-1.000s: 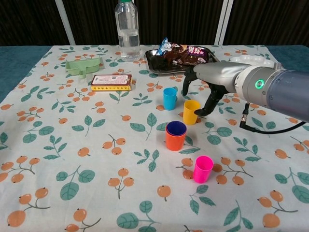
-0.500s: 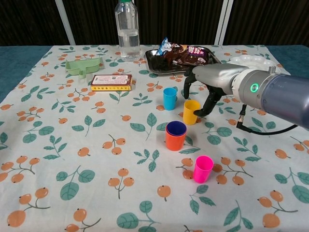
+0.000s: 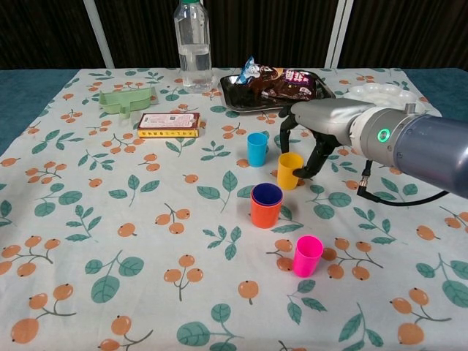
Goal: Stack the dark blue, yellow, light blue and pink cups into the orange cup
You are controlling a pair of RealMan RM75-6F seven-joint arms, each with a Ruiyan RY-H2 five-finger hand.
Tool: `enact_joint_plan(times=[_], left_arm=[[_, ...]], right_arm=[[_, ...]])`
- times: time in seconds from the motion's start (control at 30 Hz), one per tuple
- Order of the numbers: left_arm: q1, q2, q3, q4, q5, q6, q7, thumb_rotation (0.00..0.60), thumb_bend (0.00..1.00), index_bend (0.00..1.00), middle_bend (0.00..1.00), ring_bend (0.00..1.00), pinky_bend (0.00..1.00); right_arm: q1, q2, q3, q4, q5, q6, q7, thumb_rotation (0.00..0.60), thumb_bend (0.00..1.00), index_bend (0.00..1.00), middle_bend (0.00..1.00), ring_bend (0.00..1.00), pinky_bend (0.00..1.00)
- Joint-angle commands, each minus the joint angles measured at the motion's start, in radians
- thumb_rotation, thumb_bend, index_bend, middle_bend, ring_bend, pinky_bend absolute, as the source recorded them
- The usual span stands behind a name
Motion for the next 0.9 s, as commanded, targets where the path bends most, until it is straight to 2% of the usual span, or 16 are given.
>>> enact_joint_plan(times=[0.03,0.23,0.4,0.5,0.6,0.7,0.9], left_arm=[[0.000,0.000,0.000,0.000,0.000,0.000,0.001,0.600,0.47,0.25,0.06,0.00,0.04],[-0.001,0.000,0.000,0.000,-0.001,-0.002,0.001,0.600,0.47,0.25,0.06,0.00,0.05],[-0.001,0.000,0.000,-0.001,-0.001,-0.002,0.000,0.600,0.47,0.25,0.06,0.00,0.05],[-0.001,0.000,0.000,-0.001,0.000,-0.002,0.000,0.600,0.47,0.25,0.06,0.00,0.05],[-0.001,-0.001,0.001,-0.003,0.001,-0.001,0.001,0.600,0.47,0.25,0.06,0.00,0.05],[-0.002,-0.002,0.002,-0.005,0.003,-0.003,0.002,0.600,0.47,0.25,0.06,0.00,0.05],[-0.001,-0.003,0.003,-0.009,0.006,0.001,0.005,0.600,0.47,0.25,0.06,0.00,0.05]], right_arm=[[0.000,0.000,0.000,0.001,0.000,0.000,0.000,0.600,0.39,0.48,0.00,0.02,0.09],[-0.003,0.011,0.008,-0.017,-0.011,0.010,0.006,0.600,0.39,0.49,0.00,0.03,0.09],[-0.012,0.055,0.020,-0.078,-0.035,0.033,0.011,0.600,0.39,0.49,0.00,0.03,0.09],[-0.019,0.101,0.030,-0.145,-0.049,0.041,0.017,0.600,0.39,0.49,0.00,0.03,0.09],[-0.029,0.175,0.038,-0.263,-0.051,0.024,0.031,0.600,0.39,0.49,0.00,0.03,0.09],[-0.028,0.232,0.025,-0.353,-0.069,0.021,0.005,0.600,0.39,0.49,0.00,0.03,0.09],[-0.021,0.253,0.003,-0.451,-0.109,0.072,-0.058,0.600,0.39,0.49,0.00,0.03,0.09]])
